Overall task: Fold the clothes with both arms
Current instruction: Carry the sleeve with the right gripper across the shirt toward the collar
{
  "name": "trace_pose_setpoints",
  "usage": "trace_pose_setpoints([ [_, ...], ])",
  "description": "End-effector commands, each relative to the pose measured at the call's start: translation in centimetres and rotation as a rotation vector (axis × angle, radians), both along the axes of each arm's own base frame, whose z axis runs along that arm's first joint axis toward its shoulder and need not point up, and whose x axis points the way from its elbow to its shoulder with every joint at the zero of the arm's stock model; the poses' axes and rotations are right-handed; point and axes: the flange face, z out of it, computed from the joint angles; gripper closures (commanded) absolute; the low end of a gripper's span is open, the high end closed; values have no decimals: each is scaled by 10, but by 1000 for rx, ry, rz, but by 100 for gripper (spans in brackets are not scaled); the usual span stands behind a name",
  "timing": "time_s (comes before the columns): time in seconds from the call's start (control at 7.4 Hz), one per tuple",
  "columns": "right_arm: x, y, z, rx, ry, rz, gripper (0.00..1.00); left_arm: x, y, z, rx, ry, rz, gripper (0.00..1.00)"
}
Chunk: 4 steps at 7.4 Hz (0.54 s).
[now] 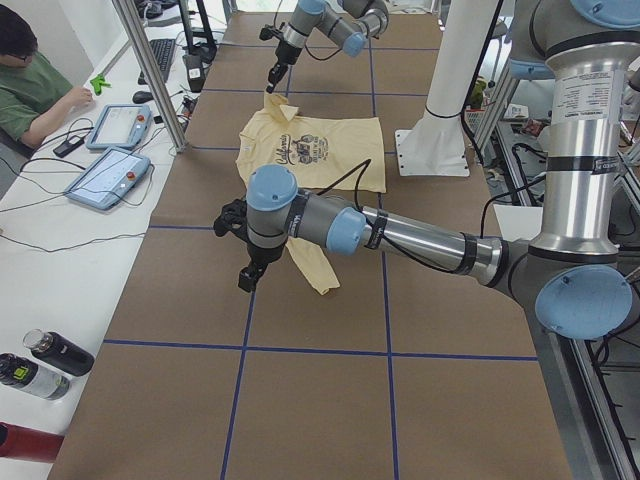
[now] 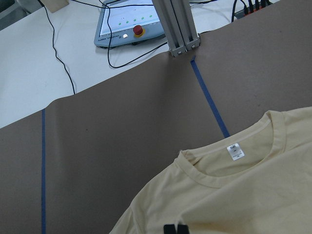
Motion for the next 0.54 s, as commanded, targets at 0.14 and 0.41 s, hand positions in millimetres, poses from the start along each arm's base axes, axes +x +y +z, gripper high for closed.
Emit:
trace_pose_setpoints([
  [0.14,-95,8,-56,-79,51,46,38,0,0,-1,2,0,1,0],
  [0.41,-77,-15,-83,-104,17,72,2,0,0,-2,5,2,1,0],
])
